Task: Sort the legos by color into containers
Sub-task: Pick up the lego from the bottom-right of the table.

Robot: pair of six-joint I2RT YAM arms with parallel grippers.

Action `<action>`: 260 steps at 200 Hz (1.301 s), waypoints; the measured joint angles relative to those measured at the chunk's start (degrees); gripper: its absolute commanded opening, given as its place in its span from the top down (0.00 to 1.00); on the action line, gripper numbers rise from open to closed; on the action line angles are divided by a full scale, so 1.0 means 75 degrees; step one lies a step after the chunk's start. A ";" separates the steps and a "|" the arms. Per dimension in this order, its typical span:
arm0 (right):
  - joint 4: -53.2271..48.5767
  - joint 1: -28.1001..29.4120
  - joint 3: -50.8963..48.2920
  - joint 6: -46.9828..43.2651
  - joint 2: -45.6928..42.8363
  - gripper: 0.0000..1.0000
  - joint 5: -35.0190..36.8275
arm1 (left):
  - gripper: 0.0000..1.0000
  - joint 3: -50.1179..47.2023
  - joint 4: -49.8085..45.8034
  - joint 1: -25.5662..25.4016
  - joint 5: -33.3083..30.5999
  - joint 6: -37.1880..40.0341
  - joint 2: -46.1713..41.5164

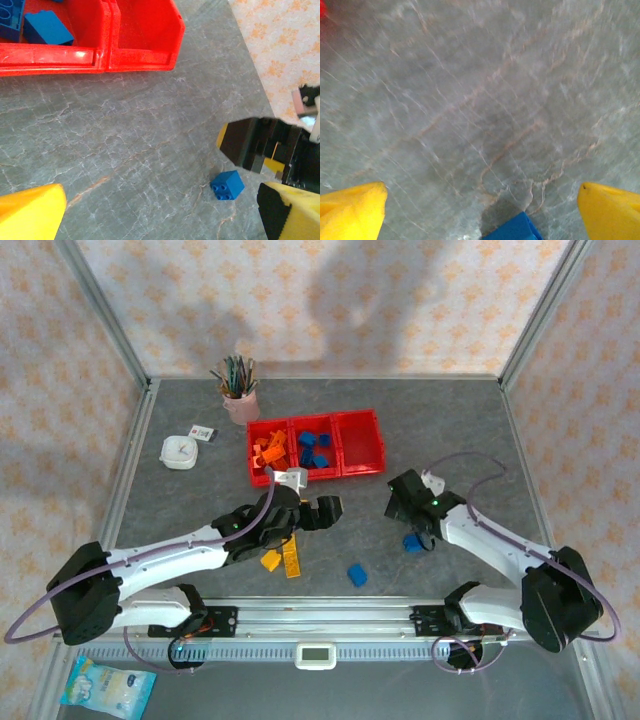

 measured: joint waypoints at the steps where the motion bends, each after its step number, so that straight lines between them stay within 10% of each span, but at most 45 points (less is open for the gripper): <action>1: 0.0006 0.0000 -0.0017 0.0012 0.0000 0.03 -0.0009 | 0.01 0.0000 0.0000 0.0000 -0.0003 0.0000 0.0000; 164: 0.0638 0.1585 -0.0458 0.1110 0.0554 0.25 -0.0431 | 0.01 0.0079 -0.0067 0.0000 -0.0469 0.0009 -0.0006; 260: 0.0723 0.1585 -0.0393 0.0670 0.1151 0.61 -0.0169 | 0.01 0.0117 -0.0117 0.0000 -0.0475 0.0009 -0.0006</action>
